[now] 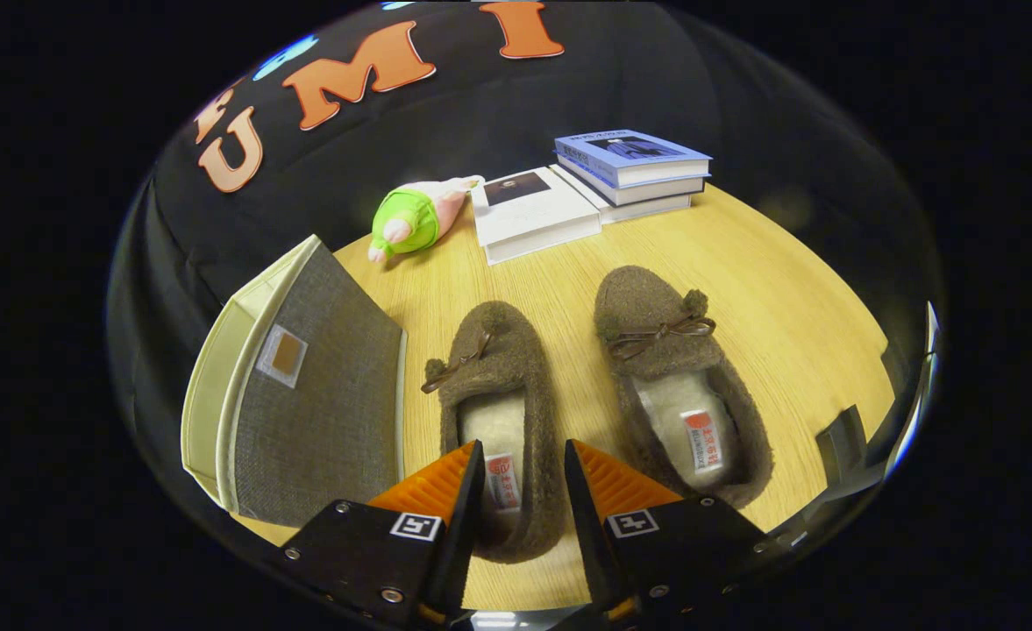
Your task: Open the storage box then place both shoes into the box .Put the left shoe in first, then the right shoe, with the right side of both shoes facing outward in a uniform manner.
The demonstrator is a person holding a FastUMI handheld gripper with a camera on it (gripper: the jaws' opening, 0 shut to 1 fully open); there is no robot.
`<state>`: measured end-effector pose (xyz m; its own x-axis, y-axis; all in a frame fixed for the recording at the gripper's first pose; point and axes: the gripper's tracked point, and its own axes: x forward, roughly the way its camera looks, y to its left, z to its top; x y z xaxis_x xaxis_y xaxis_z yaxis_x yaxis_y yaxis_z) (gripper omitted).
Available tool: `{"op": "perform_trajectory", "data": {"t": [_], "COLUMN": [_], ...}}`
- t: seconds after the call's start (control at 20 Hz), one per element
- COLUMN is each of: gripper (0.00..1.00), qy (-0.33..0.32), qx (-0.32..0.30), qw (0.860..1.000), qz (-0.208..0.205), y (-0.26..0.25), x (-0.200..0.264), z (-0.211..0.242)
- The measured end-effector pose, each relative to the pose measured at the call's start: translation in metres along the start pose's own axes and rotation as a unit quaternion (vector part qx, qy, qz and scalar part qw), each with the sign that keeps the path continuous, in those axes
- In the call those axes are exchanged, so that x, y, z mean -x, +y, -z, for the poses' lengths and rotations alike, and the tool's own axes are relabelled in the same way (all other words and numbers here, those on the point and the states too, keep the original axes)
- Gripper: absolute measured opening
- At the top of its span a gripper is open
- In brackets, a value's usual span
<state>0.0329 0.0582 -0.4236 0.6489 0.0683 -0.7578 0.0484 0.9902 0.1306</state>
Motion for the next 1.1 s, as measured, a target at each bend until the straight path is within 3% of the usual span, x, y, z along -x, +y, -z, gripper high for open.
{"op": "perform_trajectory", "data": {"t": [0.1, 0.3, 0.5, 0.7, 0.9, 1.1], "gripper": [0.53, 0.38, 0.32, 0.04, 0.02, 0.01], "qy": [0.011, 0.032, 0.033, 0.017, 0.005, -0.012], "qx": [-0.004, -0.009, -0.033, -0.056, -0.057, -0.078], "qw": [1.000, 0.999, 0.998, 0.998, 0.998, 0.997], "qz": [0.012, 0.027, 0.030, 0.035, 0.036, 0.010], "y": [-0.003, -0.006, -0.010, -0.010, -0.005, 0.008], "x": [-0.010, -0.023, -0.025, -0.020, -0.010, 0.006], "z": [0.005, 0.013, 0.010, 0.004, -0.006, -0.029]}}
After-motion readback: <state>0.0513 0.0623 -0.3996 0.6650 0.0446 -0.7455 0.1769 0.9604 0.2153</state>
